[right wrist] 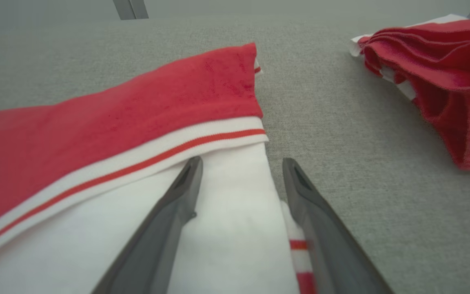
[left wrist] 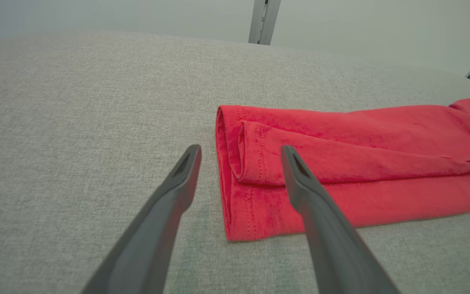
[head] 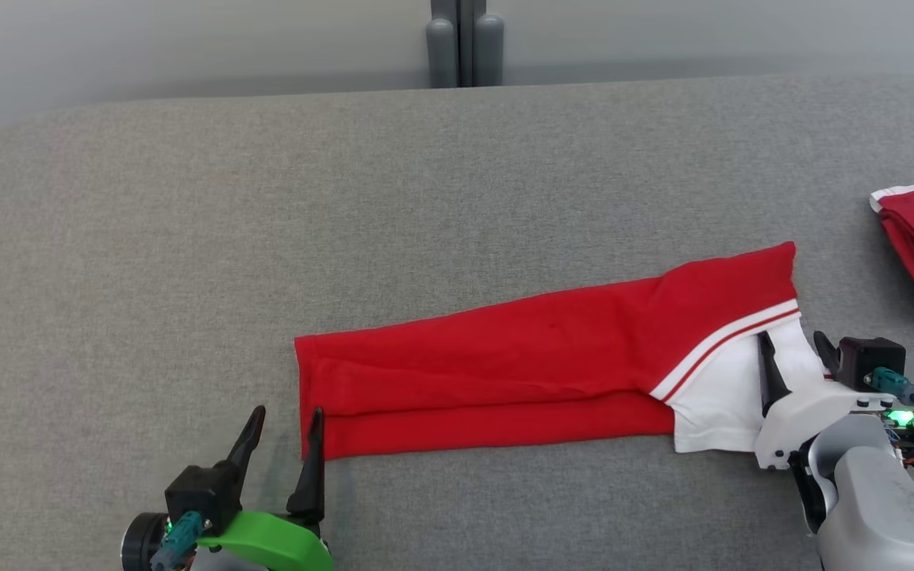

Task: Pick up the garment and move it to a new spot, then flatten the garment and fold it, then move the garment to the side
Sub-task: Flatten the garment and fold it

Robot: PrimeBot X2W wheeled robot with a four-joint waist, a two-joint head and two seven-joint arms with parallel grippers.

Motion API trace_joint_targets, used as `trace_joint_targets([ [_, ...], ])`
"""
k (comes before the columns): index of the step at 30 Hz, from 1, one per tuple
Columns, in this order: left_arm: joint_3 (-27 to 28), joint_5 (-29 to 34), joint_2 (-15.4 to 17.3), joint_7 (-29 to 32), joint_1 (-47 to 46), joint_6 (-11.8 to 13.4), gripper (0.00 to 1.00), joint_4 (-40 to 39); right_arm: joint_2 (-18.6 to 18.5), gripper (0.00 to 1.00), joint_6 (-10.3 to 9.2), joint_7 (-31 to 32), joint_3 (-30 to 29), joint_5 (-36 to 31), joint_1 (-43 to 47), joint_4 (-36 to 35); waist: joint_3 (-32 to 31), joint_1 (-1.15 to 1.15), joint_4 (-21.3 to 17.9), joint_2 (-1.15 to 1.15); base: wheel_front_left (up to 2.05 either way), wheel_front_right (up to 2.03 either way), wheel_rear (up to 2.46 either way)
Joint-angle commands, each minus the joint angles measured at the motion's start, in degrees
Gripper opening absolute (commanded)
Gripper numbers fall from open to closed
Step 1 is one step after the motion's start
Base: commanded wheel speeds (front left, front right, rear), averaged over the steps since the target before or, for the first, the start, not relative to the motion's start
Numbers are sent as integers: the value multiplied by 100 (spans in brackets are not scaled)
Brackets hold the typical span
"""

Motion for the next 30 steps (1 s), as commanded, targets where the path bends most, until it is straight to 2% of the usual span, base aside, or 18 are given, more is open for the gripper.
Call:
trace_joint_targets([
  [1,-30,-49,62,4,-130,-28,100,-35,-25,100,-10,-21,-175,-133,-97,221,218,0,222,0,0,0,0],
  [5,-84,-101,94,4,-160,-27,100,-63,-7,100,-5,39,-298,-141,-248,1121,262,0,287,0,0,0,0],
  [6,-85,-110,94,4,-157,-27,100,-67,12,69,-6,44,-273,-119,-258,1304,262,0,286,0,0,0,0],
  [7,-82,-120,93,4,-146,-28,100,-65,26,3,-6,61,-214,-45,-274,1504,256,0,276,0,0,0,0],
  [9,-39,-122,92,4,-96,-27,100,-55,43,0,-6,71,-167,58,-284,1621,228,0,211,0,0,0,0],
  [11,-20,-118,86,4,-42,-27,100,-41,15,0,-12,59,-342,63,-180,1365,182,0,120,0,0,0,0],
  [16,1,-72,52,4,8,-28,100,-36,-75,0,-17,-7,-852,-180,14,344,50,0,-102,0,0,0,0],
  [20,-10,-98,14,4,44,-28,100,-11,-25,0,-11,-15,-921,-155,140,-538,-76,0,-257,0,0,0,0],
  [22,-33,-97,-10,4,58,-28,100,5,-23,0,-11,-15,-697,66,249,-903,-140,0,-304,0,0,0,0],
  [24,-45,-94,-27,4,87,-28,100,31,-22,0,-11,-15,-221,470,356,-1274,-218,0,-334,0,0,0,0],
  [30,-111,-63,-65,4,138,-28,100,123,-27,0,-9,-16,1660,1695,779,-2095,-431,0,-194,0,0,0,0],
])
